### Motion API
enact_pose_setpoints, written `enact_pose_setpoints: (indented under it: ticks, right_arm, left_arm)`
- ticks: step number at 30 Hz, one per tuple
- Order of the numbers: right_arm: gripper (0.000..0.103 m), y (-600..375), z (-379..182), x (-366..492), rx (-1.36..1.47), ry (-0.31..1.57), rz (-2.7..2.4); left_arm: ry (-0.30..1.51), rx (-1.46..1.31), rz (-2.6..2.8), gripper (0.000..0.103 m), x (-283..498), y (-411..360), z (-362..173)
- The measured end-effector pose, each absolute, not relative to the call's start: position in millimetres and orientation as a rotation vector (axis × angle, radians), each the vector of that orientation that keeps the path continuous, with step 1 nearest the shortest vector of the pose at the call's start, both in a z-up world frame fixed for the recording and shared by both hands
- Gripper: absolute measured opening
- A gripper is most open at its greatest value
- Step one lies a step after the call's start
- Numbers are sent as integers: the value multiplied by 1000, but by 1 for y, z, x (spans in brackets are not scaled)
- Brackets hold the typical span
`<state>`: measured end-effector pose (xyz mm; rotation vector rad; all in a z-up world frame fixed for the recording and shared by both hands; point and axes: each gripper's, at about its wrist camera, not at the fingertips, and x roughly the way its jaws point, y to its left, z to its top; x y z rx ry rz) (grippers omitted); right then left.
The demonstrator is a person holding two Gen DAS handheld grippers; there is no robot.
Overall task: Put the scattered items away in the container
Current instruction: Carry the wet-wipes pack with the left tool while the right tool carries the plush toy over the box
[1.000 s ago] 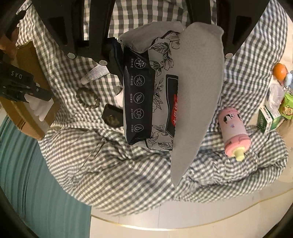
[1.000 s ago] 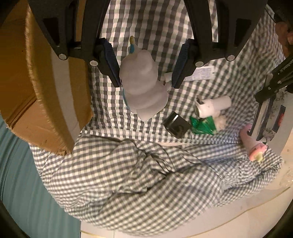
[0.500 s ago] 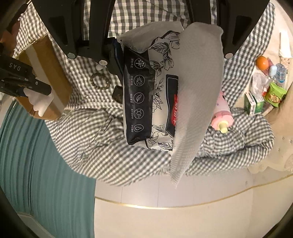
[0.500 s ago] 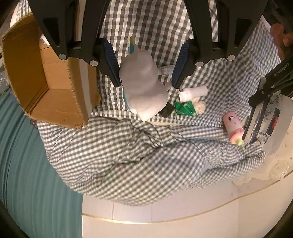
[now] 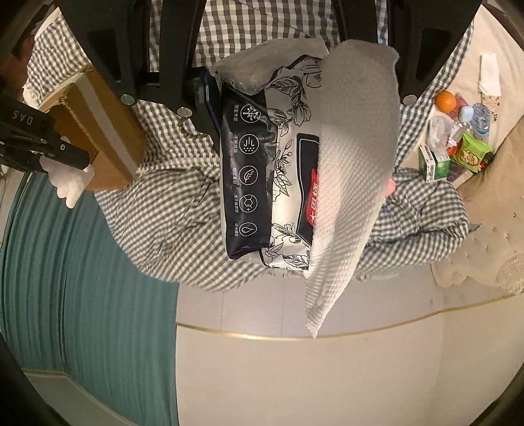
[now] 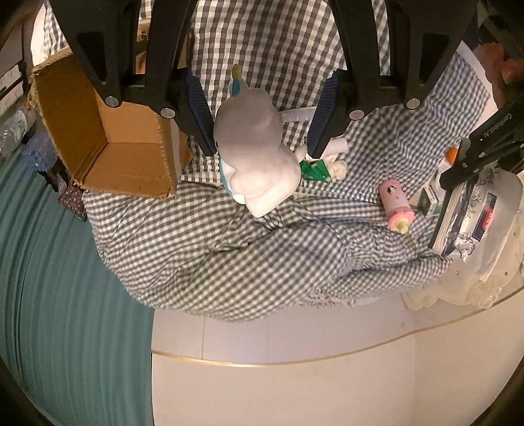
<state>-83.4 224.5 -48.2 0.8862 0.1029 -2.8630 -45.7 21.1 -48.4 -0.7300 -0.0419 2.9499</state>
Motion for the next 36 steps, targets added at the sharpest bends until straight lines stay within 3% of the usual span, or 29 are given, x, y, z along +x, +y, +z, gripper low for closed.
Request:
enact_pose_setpoints:
  ticks: [15,36]
  right_arm:
    - [57,223,-7,-25,739,107,-2901]
    - [57,266,12,-1,710,83,-3004]
  left_arm:
    - [-41,-598,2960,49,2,27,-14]
    - [-39,-549,2862,49,6,66,-4]
